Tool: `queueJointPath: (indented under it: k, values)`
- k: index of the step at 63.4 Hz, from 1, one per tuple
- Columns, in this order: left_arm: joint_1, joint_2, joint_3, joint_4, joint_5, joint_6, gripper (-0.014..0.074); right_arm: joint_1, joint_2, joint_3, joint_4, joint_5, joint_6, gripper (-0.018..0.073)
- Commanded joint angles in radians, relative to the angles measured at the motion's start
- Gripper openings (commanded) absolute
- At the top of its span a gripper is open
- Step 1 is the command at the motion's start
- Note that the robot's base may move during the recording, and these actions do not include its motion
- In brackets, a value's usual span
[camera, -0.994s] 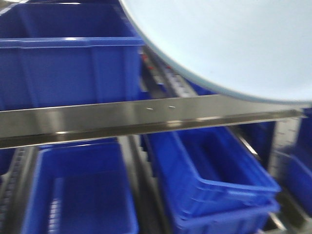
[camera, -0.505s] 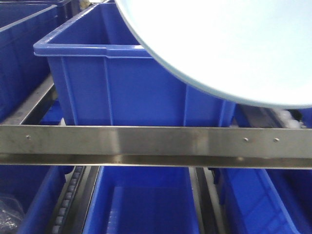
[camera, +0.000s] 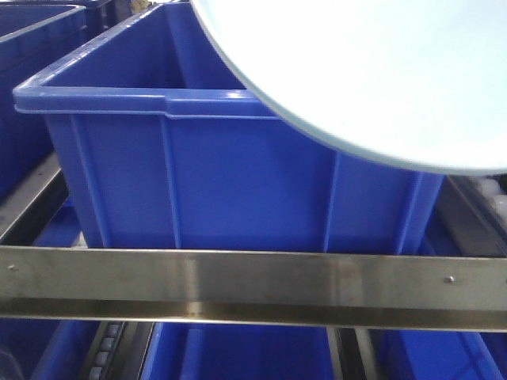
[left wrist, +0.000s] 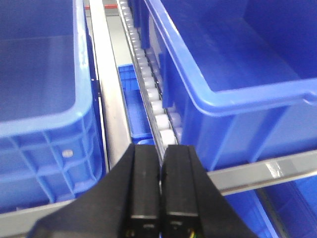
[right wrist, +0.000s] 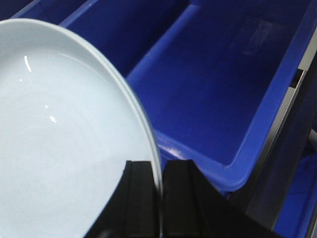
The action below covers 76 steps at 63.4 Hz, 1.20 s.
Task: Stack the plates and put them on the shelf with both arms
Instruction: 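Drive the base up to the shelf rack of blue bins, plates held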
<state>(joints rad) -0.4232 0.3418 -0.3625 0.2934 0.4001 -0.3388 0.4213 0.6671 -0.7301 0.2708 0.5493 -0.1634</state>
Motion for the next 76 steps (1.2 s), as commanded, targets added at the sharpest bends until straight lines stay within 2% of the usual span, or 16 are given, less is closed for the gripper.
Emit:
queueJointPath:
  k: [1, 76]
  values:
    - [0.003, 0.007, -0.032, 0.008, -0.073, -0.01, 0.0084, -0.004, -0.003, -0.031, 0.014, -0.091, -0.003, 0.0056]
    - [0.003, 0.007, -0.032, 0.008, -0.073, -0.01, 0.0084, -0.004, -0.003, -0.031, 0.014, -0.092, -0.003, 0.0056]
